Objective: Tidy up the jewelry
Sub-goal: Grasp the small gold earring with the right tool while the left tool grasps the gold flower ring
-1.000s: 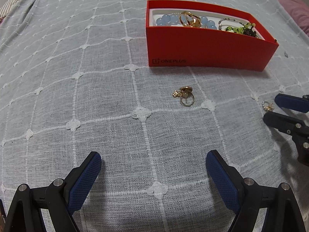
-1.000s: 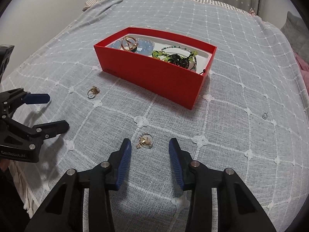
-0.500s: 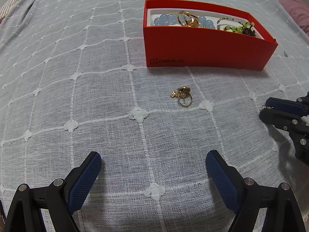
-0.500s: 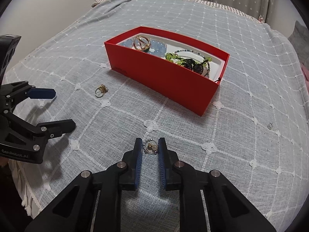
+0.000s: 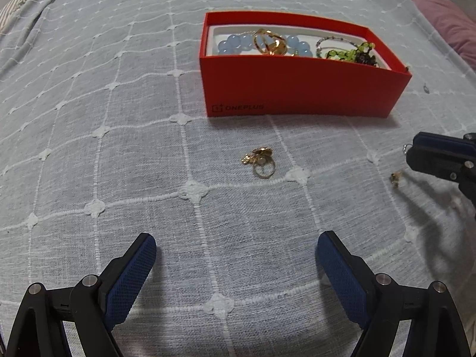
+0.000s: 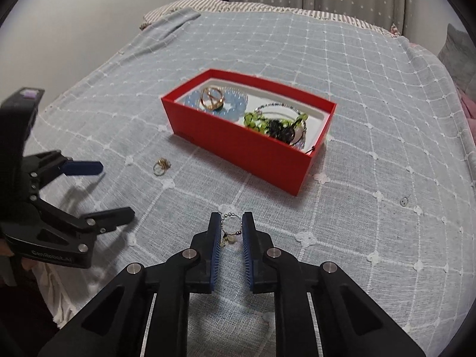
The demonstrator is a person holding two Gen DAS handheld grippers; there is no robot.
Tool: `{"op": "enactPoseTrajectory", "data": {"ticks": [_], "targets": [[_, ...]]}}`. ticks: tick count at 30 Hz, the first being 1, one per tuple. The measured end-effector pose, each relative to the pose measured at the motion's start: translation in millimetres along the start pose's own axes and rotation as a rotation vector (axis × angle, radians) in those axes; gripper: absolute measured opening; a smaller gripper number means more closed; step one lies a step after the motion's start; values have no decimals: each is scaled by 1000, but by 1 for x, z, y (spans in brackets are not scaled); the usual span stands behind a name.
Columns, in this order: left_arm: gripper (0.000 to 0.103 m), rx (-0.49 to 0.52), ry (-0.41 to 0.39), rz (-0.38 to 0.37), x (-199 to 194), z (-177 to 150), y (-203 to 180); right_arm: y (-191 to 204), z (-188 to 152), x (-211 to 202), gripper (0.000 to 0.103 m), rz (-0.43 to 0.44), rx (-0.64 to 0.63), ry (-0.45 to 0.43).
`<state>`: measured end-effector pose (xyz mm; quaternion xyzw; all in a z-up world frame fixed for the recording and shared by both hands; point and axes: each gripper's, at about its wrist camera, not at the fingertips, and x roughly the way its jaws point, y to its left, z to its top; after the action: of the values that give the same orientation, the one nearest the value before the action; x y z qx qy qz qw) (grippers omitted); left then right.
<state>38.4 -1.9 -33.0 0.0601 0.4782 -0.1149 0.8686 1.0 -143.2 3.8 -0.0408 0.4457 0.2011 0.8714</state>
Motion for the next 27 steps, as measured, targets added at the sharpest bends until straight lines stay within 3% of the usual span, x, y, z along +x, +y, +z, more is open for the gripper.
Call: {"op": "enactPoseTrajectory", "data": {"ticks": [6, 9, 17, 27], "targets": [[75, 15, -20, -59, 1, 5, -6, -9, 2, -13, 15, 22, 33, -16], [59, 20, -22, -83, 4, 9, -9, -10, 1, -13, 15, 21, 37, -10], [42, 4, -62, -101, 15, 21, -10, -8, 0, -13, 15, 25, 29, -8], [10, 36, -80, -64, 25, 30, -22, -8, -1, -9, 15, 24, 31, 5]]}}
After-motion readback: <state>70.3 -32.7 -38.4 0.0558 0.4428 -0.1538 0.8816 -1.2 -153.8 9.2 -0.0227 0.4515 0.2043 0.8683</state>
